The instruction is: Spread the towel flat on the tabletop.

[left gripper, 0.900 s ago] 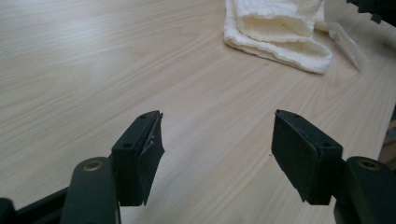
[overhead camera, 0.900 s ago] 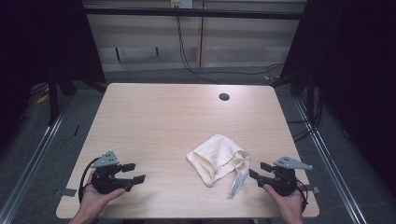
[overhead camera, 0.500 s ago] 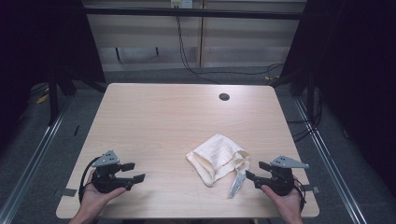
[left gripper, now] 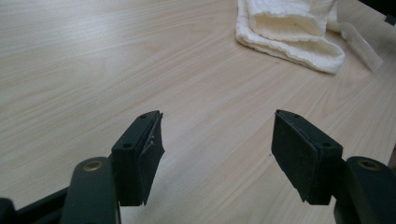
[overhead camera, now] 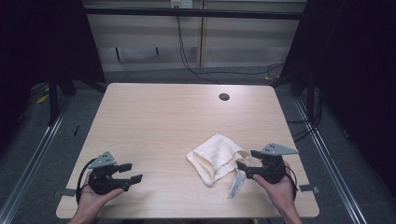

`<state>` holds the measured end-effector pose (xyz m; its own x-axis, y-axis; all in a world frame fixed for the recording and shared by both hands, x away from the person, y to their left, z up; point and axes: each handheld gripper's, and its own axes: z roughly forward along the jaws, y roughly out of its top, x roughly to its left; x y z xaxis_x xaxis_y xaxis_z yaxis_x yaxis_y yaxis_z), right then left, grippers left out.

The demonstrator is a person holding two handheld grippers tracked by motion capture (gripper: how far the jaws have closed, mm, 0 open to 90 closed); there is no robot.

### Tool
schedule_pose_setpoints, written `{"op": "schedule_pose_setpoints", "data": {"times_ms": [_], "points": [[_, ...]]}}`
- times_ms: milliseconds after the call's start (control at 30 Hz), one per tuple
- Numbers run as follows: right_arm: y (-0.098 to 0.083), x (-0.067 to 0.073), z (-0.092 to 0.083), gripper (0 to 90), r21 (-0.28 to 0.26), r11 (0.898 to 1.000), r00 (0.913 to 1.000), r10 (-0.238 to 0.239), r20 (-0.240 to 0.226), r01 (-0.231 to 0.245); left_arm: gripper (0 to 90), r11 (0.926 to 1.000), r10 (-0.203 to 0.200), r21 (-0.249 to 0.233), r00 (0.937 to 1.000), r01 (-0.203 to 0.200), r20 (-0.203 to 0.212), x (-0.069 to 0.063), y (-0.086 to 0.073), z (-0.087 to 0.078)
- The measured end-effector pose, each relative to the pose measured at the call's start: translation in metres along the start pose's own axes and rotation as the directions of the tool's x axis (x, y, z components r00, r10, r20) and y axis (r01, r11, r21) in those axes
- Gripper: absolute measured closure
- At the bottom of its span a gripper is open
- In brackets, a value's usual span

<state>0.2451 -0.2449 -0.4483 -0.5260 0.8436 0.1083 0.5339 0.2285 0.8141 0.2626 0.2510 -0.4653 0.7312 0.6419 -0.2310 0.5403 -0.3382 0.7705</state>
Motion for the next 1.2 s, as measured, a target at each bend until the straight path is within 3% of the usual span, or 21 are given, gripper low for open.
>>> {"op": "schedule_pose_setpoints", "data": {"times_ms": [100, 200, 300, 500, 733, 900, 1000, 1033, 1167, 1200], "points": [[0.021, -0.003, 0.011, 21.1, -0.011, 1.000, 0.9993, -0.017, -0.033, 0.016, 33.7, 0.9999, 0.009, 0.011, 1.0000, -0.009, 0.002, 0.000, 0.002, 0.003], [0.031, -0.003, 0.021, 20.0, -0.009, 0.999, 0.9978, -0.035, -0.057, 0.034, 33.7, 0.9999, 0.005, 0.012, 1.0000, -0.005, 0.003, 0.000, 0.002, 0.004], [0.036, -0.001, 0.034, 19.3, 0.027, 0.998, 0.9960, -0.056, -0.070, 0.058, 33.7, 1.0000, 0.004, 0.007, 1.0000, -0.004, 0.003, 0.000, 0.002, 0.003], [0.036, 0.003, 0.054, 19.4, 0.085, 0.993, 0.9933, -0.070, -0.092, 0.078, 33.7, 0.9998, 0.014, 0.011, 0.9999, -0.014, 0.008, -0.001, 0.002, 0.003], [0.032, 0.007, 0.059, 19.9, 0.113, 0.990, 0.9922, -0.078, -0.098, 0.089, 33.6, 0.9998, 0.016, 0.013, 0.9998, -0.016, 0.013, 0.000, 0.003, 0.005], [0.030, 0.006, 0.070, 19.8, 0.133, 0.986, 0.9864, -0.084, -0.141, 0.103, 33.7, 0.9998, 0.014, 0.012, 0.9998, -0.014, 0.015, 0.000, 0.004, 0.007], [0.027, 0.004, 0.078, 20.0, 0.155, 0.982, 0.9843, -0.084, -0.155, 0.109, 33.8, 0.9998, 0.014, 0.015, 0.9998, -0.014, 0.013, 0.000, 0.004, 0.007], [0.025, 0.004, 0.087, 21.6, 0.186, 0.975, 0.9846, -0.099, -0.144, 0.125, 33.8, 0.9998, 0.008, 0.017, 0.9998, -0.008, 0.016, 0.002, 0.005, 0.008], [0.019, 0.006, 0.097, 24.5, 0.229, 0.964, 0.9824, -0.101, -0.157, 0.135, 33.7, 0.9998, 0.008, 0.017, 0.9998, -0.009, 0.018, 0.001, 0.005, 0.008], [0.017, 0.007, 0.101, 26.2, 0.252, 0.955, 0.9810, -0.117, -0.155, 0.154, 33.7, 0.9997, 0.016, 0.019, 0.9997, -0.016, 0.017, 0.001, 0.004, 0.007]]}}
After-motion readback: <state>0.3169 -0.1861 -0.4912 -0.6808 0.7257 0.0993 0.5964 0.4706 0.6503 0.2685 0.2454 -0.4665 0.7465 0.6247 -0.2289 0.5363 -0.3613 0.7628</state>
